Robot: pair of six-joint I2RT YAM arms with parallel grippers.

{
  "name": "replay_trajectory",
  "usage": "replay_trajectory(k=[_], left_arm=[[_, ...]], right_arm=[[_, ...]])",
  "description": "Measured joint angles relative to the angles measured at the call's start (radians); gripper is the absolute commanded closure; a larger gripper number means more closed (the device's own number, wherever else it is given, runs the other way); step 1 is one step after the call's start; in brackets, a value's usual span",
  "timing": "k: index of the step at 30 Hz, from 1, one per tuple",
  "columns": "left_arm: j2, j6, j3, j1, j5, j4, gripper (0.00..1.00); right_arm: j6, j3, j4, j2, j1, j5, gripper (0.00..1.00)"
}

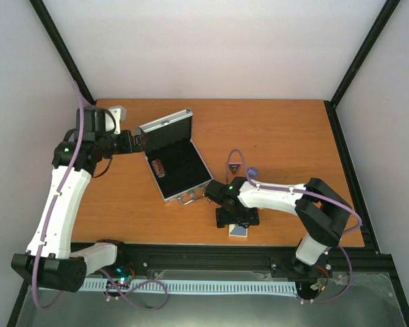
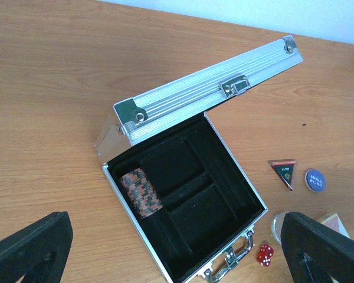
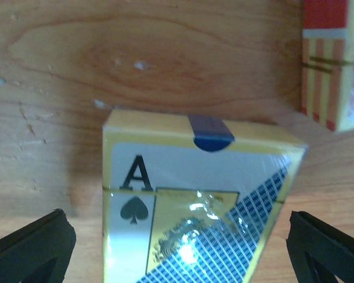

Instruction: Pack up texas hold em set

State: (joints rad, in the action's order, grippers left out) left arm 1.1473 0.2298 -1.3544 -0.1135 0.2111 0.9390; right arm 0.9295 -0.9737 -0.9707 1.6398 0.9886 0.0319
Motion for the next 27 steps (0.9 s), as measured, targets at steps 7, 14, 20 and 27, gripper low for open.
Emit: replay_trajectory(k=[7, 14, 20, 27], left_arm=[[0.0, 0.0, 0.0, 0.0, 0.003, 0.0, 0.0], [-0.006, 0.0, 0.017, 0.0, 0.003, 0.0, 0.0], [-0.006, 0.0, 0.028, 0.0, 0.003, -0.001, 0.0], [-0.007, 0.001, 0.039, 0.0, 0.003, -0.003, 0.0]], right_arm=[[0.0, -0.013, 0.018, 0.049, -0.004, 0.014, 0.08], [-0.001, -0.005, 0.029, 0.048, -0.017, 0.01, 0.19], [0.0, 0.022, 0.069, 0.031, -0.02, -0.014, 0.31], [-0.001, 0.045, 0.099, 0.011, -0.021, -0.024, 0.71]])
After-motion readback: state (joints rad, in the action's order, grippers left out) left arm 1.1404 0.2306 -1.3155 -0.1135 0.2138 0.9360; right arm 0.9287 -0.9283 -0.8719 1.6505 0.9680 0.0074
